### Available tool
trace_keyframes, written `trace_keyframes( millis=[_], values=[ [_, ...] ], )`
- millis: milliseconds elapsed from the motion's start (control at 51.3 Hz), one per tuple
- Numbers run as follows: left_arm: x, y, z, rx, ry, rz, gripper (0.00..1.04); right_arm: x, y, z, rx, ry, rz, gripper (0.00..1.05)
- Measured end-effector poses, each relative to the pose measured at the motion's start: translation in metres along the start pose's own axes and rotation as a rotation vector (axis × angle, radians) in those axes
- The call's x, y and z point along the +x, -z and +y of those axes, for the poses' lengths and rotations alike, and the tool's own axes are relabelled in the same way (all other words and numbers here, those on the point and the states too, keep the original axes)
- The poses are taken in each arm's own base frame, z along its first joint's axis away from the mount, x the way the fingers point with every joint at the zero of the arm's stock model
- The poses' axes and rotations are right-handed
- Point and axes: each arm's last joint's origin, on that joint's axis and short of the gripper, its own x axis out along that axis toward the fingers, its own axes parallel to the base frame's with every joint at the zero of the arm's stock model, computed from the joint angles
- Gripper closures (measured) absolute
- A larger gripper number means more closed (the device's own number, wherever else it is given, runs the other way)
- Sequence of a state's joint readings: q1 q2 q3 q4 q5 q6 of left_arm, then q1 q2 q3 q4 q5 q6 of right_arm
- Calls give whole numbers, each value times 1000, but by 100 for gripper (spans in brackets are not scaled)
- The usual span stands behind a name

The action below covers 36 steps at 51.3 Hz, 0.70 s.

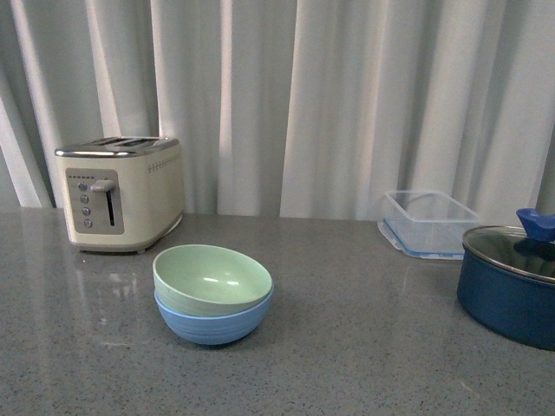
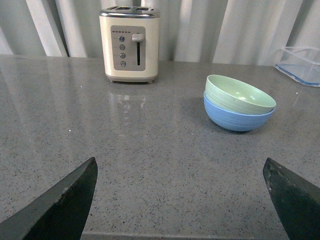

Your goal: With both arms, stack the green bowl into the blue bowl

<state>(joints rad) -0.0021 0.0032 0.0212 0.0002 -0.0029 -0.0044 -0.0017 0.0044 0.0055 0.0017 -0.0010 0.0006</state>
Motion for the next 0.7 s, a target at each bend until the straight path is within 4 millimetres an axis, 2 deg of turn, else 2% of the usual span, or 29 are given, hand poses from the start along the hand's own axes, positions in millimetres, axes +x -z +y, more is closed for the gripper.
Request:
trace_keyframes(
  millis=[59, 117, 702],
  values=[
    [0, 0, 0, 0, 0, 0, 7, 0, 0, 0, 1, 0, 0, 8],
    [0, 0, 0, 0, 0, 0, 7, 0, 0, 0, 1, 0, 0, 11],
    [0, 0, 0, 0, 0, 0, 7, 0, 0, 0, 1, 0, 0, 10]
  ],
)
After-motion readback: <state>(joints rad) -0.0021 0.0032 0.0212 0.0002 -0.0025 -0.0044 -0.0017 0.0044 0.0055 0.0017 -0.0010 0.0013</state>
